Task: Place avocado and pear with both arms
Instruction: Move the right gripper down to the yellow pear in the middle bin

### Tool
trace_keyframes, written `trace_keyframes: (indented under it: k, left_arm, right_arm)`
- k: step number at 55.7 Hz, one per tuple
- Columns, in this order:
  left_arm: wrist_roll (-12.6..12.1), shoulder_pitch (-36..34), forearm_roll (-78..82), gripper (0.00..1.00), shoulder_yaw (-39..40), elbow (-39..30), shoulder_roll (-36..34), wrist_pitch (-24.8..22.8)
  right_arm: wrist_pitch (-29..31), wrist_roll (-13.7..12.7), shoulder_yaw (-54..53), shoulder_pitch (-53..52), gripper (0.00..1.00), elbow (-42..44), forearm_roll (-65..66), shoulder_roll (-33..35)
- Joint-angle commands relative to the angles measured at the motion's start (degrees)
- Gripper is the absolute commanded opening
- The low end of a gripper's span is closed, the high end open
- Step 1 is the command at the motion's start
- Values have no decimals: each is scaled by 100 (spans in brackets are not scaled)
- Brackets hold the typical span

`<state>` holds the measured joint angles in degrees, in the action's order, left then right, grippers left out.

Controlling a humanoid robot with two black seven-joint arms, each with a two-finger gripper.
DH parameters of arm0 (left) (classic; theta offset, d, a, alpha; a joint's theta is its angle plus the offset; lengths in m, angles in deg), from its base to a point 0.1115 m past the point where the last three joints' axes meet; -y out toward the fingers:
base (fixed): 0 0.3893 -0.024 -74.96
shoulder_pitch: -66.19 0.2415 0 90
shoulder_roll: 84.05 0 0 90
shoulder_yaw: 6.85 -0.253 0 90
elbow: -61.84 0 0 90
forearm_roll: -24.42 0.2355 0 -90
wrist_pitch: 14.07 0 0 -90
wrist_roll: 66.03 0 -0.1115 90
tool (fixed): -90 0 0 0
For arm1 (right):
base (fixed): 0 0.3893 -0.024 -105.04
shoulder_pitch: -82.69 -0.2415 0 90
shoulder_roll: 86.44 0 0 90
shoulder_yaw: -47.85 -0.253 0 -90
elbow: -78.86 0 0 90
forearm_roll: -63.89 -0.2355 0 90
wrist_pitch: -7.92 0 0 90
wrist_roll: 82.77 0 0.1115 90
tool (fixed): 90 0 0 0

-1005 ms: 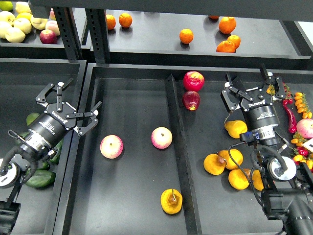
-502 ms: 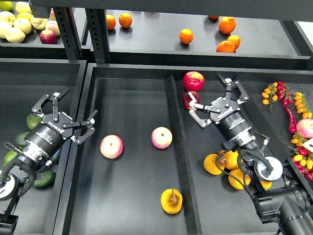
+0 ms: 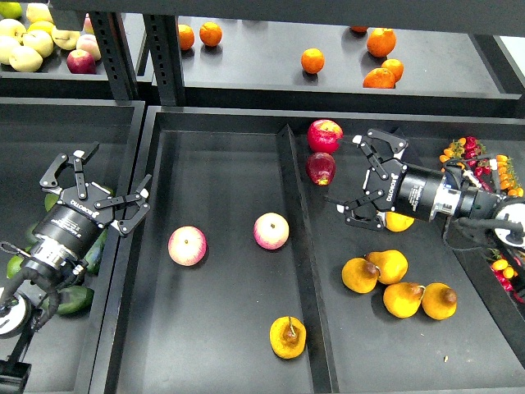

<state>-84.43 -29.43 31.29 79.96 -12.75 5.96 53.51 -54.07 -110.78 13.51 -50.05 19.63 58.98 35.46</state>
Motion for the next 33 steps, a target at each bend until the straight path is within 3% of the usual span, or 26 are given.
trace_keyframes:
  k: [1,33]
  left_arm:
    - [-42,0,-1,100,-85,7,0,0]
    - [-59,0,-1,100,-181,7,0,-52]
  right_arm:
    - [-1,0,1287,-401,100,7,51,27]
    - [-1,0,2880,-516,100,324,947,-1010]
